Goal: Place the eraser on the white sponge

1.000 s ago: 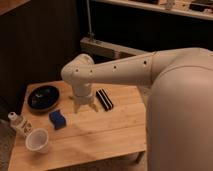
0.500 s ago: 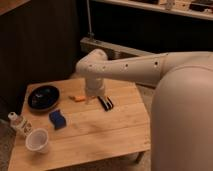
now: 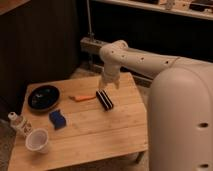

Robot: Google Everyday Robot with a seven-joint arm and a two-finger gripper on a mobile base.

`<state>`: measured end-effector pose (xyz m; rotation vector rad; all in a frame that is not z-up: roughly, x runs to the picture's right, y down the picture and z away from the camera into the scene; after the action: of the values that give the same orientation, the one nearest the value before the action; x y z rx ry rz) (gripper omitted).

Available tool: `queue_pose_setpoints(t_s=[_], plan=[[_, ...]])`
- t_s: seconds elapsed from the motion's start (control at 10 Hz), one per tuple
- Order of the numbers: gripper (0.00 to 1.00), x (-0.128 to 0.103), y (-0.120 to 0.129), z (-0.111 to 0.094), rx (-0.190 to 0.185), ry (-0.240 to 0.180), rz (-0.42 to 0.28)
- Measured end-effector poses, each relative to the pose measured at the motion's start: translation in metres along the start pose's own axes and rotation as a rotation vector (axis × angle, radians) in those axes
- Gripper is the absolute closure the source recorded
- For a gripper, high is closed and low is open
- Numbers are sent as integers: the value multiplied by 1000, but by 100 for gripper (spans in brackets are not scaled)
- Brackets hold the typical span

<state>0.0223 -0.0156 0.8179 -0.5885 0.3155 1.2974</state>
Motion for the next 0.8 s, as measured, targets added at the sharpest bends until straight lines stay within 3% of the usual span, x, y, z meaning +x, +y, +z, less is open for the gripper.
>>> queue_pose_setpoints(t_s=[0.2, 0.5, 0.6, 0.8], plan=[[35, -6, -17, 2, -4, 4, -17], [35, -3, -2, 11, -12, 7, -16], [35, -1, 4, 19, -12, 7, -13], [35, 6, 24, 57, -3, 13, -15]])
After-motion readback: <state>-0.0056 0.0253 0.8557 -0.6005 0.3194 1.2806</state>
